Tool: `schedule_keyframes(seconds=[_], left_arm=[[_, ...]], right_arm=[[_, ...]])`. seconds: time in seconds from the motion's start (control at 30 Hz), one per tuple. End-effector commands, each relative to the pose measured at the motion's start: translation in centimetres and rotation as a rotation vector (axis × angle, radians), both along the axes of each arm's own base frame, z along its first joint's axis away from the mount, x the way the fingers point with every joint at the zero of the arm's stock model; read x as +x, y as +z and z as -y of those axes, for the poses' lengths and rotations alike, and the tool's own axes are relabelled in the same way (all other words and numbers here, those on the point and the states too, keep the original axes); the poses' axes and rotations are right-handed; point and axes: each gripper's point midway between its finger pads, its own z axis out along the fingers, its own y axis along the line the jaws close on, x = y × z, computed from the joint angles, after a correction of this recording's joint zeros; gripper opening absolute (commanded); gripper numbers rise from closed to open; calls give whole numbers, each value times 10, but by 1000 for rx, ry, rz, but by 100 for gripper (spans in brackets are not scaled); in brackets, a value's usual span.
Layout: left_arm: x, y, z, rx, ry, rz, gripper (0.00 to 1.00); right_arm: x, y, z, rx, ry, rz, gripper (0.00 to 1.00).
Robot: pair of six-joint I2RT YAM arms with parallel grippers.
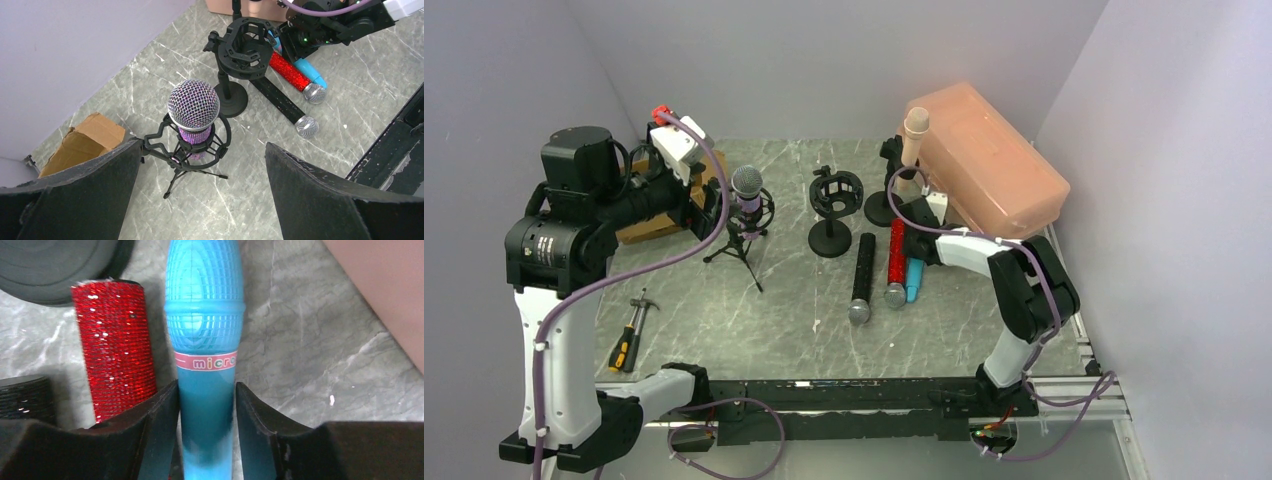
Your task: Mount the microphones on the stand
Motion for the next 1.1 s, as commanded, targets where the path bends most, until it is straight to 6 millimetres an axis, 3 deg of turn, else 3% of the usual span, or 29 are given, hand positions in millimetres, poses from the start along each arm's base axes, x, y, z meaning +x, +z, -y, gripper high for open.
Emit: schedule_keyframes(seconds=[0.0,0.07,0.17,0.27,0.43,0.63,0.73,0.87,1.0,1.07], left_arm=[[-6,11,5,-24,-34,18,99],[-8,13,8,-35,-49,14,100],[-14,13,14,-59,-86,-10,99],[-17,12,20,-80,-117,-38,99],[-20,13,27,-110,-159,-57,99],[-36,17,47,-201,-292,-83,99],[-50,15,60,-265,-404,-75,99],[-66,21,68,-326,-493,-52,99],[-72,27,73,-374,-531,-69,99],[-78,27,75,-410,-560,-110,99]], right_arm=[[-2,-10,2,23,-31,10,40],[-7,0,3,44,-44,37,30],[-16,33,4,86,-57,112,17],[-32,82,1,140,-45,215,3],[-67,181,-25,268,53,402,0],[-124,330,-86,446,289,685,0],[-151,397,-126,412,428,842,0],[-157,470,-181,417,550,1023,0],[-155,515,-214,415,616,1200,0],[-155,527,-225,421,627,1277,0]])
